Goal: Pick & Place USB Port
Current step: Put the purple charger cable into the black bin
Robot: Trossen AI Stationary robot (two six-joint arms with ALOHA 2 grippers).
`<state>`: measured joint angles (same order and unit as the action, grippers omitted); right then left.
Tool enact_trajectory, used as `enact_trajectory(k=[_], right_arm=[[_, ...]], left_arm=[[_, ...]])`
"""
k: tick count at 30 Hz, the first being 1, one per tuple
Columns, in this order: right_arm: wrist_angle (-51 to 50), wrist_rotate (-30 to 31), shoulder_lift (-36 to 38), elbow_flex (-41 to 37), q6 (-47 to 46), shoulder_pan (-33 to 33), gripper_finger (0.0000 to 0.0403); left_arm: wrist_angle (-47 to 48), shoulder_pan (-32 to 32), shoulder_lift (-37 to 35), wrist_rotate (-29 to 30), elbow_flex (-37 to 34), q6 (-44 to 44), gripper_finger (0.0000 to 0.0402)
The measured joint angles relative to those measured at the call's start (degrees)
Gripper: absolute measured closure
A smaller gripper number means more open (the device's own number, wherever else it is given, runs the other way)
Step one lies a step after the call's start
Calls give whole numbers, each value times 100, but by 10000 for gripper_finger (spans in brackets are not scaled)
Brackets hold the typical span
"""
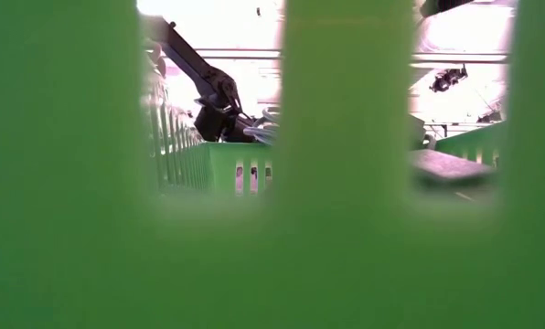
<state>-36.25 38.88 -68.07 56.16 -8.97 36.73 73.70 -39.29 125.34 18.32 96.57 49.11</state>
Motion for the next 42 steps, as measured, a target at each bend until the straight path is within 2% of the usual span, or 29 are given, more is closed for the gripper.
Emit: enact_trajectory(k=[9, 17, 21, 24, 36, 39, 42], right_arm=[[28, -7, 0, -42, 13, 0, 279], [50, -90, 0, -42, 7, 0, 279], [52, -24, 0, -42, 40, 0, 279], [53, 10, 0, -42, 76, 0, 279], [75, -8, 0, -42, 151, 0, 279], [75, -46, 0, -42, 151, 0, 279], [75, -91, 0, -42, 151, 0, 279]], left_arm=[[146, -6, 0, -117, 0, -7, 401], [85, -6, -3, 160, 5, -360, 401], [80, -9, -5, -199, 5, -504, 397], [80, -6, -5, -335, 5, -569, 382], [100, -6, -7, -269, 11, -709, 296], [83, -9, -9, -76, 13, -696, 282], [51, -13, -14, -128, 13, -621, 275]])
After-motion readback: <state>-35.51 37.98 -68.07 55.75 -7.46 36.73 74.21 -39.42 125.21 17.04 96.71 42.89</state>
